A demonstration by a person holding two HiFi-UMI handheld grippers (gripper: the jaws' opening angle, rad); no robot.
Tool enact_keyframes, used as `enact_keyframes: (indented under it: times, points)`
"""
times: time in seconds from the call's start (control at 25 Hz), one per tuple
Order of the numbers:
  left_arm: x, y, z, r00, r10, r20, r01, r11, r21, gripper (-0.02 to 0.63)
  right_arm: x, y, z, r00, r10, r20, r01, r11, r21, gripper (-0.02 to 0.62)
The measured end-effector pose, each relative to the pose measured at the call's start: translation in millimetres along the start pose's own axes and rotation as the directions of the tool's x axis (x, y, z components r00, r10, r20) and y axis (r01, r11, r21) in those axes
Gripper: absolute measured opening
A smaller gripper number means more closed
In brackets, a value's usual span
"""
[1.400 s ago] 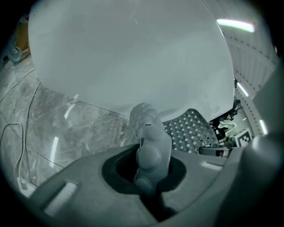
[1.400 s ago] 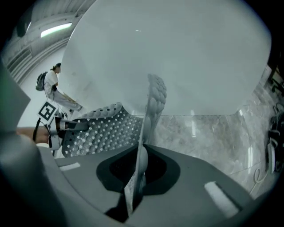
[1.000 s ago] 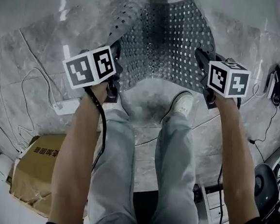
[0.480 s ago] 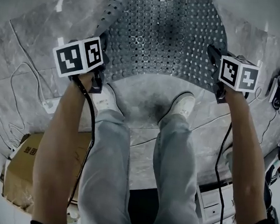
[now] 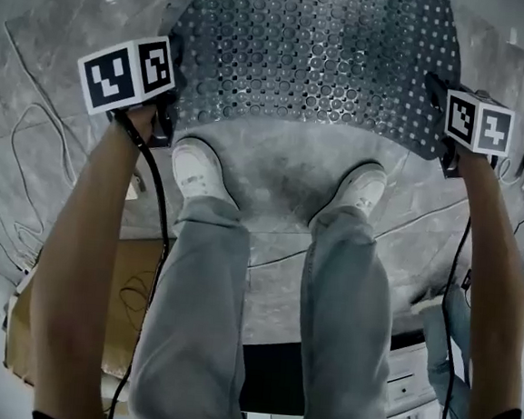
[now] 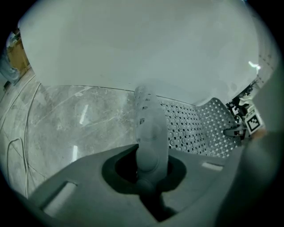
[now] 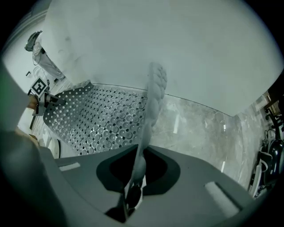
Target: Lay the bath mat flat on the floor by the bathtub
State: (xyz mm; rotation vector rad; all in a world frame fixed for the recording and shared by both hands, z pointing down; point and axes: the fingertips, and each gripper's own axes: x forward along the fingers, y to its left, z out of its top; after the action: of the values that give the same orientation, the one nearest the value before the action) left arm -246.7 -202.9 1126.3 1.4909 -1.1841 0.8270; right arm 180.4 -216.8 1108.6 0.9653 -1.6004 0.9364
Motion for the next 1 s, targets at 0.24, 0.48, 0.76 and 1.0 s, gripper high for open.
enact_keyframes:
  times: [0.24,0.48,0.76,1.0]
  points:
    - [15,29,-19,0.997,0.07,-0.041,-0.065,0.991,0.12,0.026,23,-10,-15,0.999,-0.032,-0.008,0.032,0.999,-0.016,0.025]
    - [39,51,-26,0.994,0.1,-0.044,-0.094,0.986,0.14,0.054,46,-40,-27,0.997,-0.076,-0.005,0.076,0.997,0.03,0.026]
    - [41,70,-32,0.979,0.18,-0.098,-0.166,0.977,0.134,0.169,60,-59,-38,0.986,-0.165,-0.03,0.166,0.984,0.065,0.088]
    - [8,87,-60,0.945,0.242,-0.22,-0.219,0.968,0.126,0.235,35,-72,-66,0.964,-0.233,-0.131,0.243,0.968,0.06,0.216]
